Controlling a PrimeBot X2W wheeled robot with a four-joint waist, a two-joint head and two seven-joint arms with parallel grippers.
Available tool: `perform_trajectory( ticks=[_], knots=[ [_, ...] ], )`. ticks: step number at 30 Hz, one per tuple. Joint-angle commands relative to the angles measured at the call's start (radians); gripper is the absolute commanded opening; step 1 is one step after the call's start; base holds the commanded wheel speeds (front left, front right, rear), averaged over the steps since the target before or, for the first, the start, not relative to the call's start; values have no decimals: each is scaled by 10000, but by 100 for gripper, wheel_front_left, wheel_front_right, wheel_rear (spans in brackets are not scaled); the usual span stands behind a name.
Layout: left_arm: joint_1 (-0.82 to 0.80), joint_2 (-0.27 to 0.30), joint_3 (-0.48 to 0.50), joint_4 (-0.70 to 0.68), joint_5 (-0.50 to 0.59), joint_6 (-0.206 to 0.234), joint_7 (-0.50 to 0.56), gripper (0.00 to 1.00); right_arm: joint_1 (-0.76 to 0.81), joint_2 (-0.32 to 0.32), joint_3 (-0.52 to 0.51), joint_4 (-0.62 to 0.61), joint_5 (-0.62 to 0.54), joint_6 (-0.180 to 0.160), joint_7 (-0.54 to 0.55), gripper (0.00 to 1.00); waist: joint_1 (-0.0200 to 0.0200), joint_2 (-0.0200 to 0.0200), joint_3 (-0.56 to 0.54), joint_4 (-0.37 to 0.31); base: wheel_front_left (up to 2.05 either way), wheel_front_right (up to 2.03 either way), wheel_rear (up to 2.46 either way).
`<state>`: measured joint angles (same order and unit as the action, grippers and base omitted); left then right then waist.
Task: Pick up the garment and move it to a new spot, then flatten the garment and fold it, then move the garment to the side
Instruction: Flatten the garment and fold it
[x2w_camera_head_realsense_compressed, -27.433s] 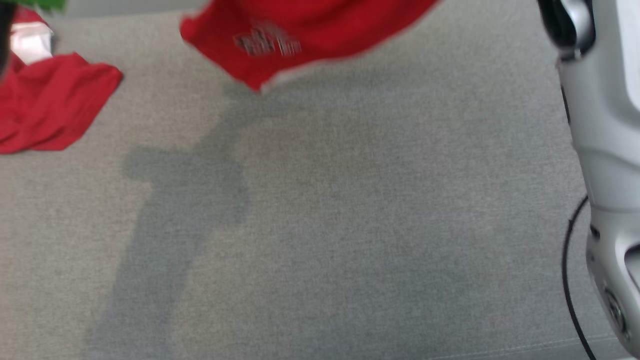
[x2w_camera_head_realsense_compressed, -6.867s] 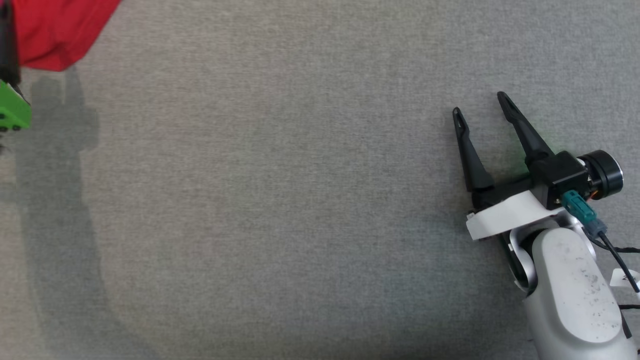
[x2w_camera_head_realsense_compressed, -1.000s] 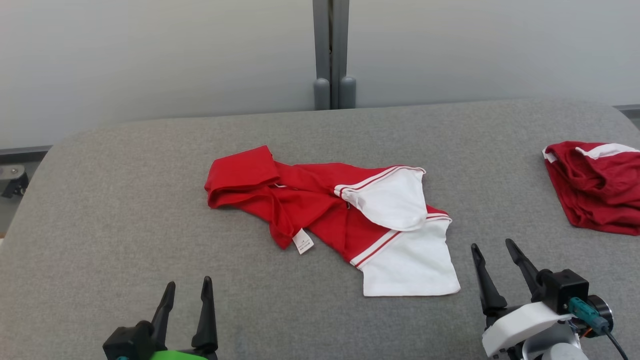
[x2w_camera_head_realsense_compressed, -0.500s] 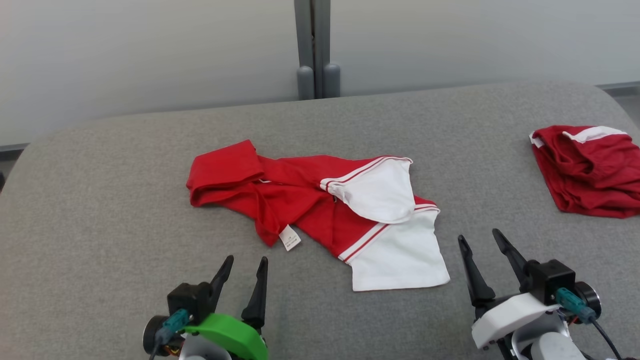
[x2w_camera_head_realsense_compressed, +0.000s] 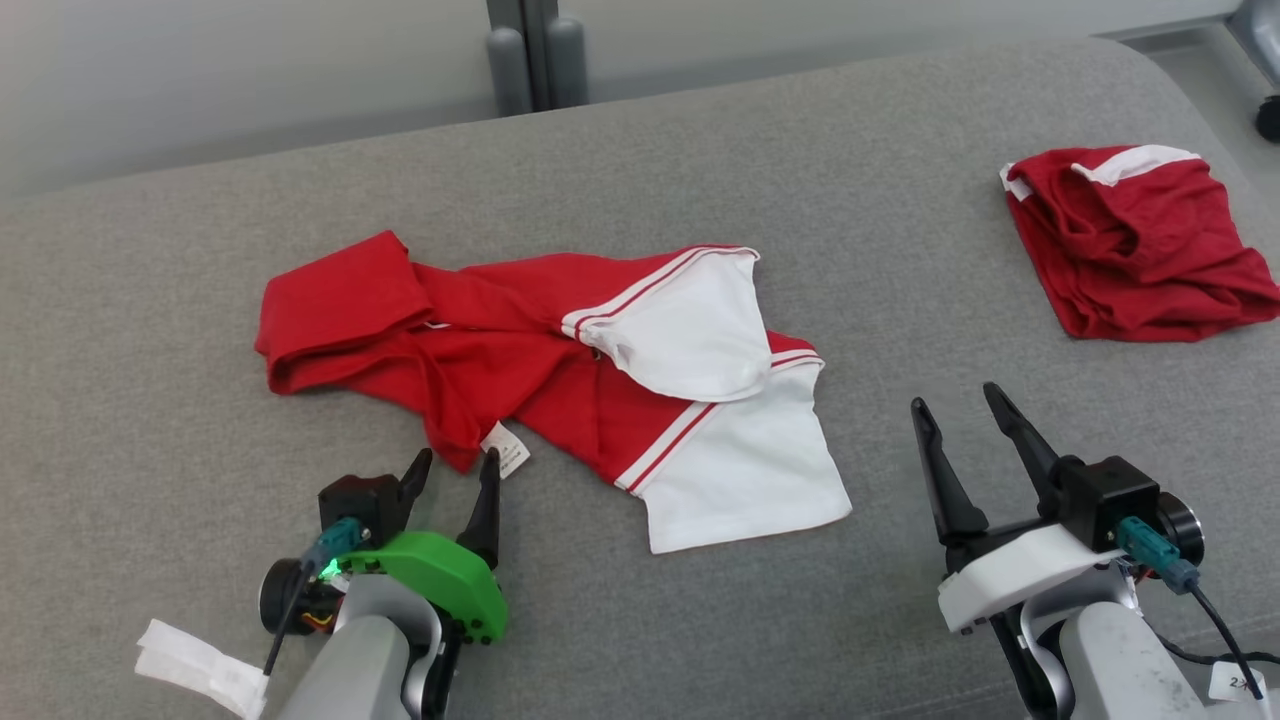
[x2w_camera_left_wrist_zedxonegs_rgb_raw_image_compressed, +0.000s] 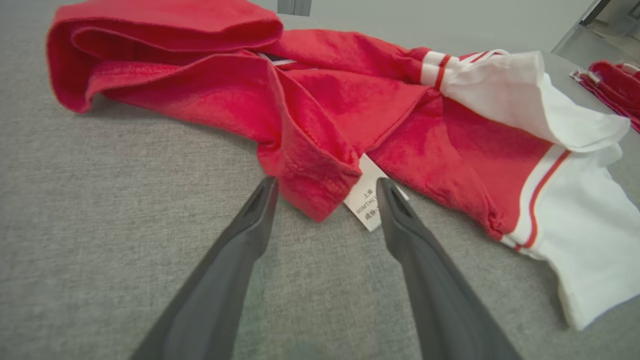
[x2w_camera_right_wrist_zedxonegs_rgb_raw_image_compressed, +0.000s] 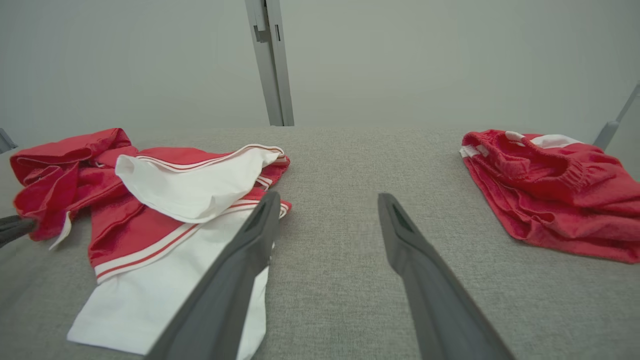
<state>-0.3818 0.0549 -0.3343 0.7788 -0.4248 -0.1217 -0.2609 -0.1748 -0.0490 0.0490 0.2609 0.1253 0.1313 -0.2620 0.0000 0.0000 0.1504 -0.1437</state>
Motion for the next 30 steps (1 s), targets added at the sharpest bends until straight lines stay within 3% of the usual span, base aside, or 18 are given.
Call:
perform_trajectory(
  ticks=[1,12,15,17,19,22,24,30],
  knots=[
    [-253,31,64,73,-7,68,-46,100,-94,-30,-22,-45,49,-12,-40,100,0,0,426,-409,0,0,0],
    [-387,17,1142,-204,352,783,-45,100,-206,-31,-224,-195,70,-13,-40,100,0,0,542,-287,0,0,0],
    [-418,18,1297,-67,438,808,-44,100,-222,-31,-229,-226,87,-13,-40,100,0,0,580,-216,0,0,0],
    [-511,19,1331,120,525,783,-44,92,-222,-31,-225,-233,74,-13,-40,100,0,0,605,-174,0,0,0],
    [-631,13,1373,268,579,779,-46,77,-236,-33,-218,-238,58,-13,-39,100,0,0,635,-148,0,0,0],
    [-706,1,1470,454,602,734,-45,24,-271,-31,-225,-258,45,-13,-40,100,0,0,665,-120,0,0,0],
    [-769,-6,1561,365,585,678,-45,0,-291,-31,-230,-301,28,-13,-39,100,0,0,673,-98,0,0,0],
    [-228,-16,2125,-636,302,435,-45,0,-161,-31,-402,-273,-48,-13,-37,100,0,0,509,103,0,0,0]
  ],
)
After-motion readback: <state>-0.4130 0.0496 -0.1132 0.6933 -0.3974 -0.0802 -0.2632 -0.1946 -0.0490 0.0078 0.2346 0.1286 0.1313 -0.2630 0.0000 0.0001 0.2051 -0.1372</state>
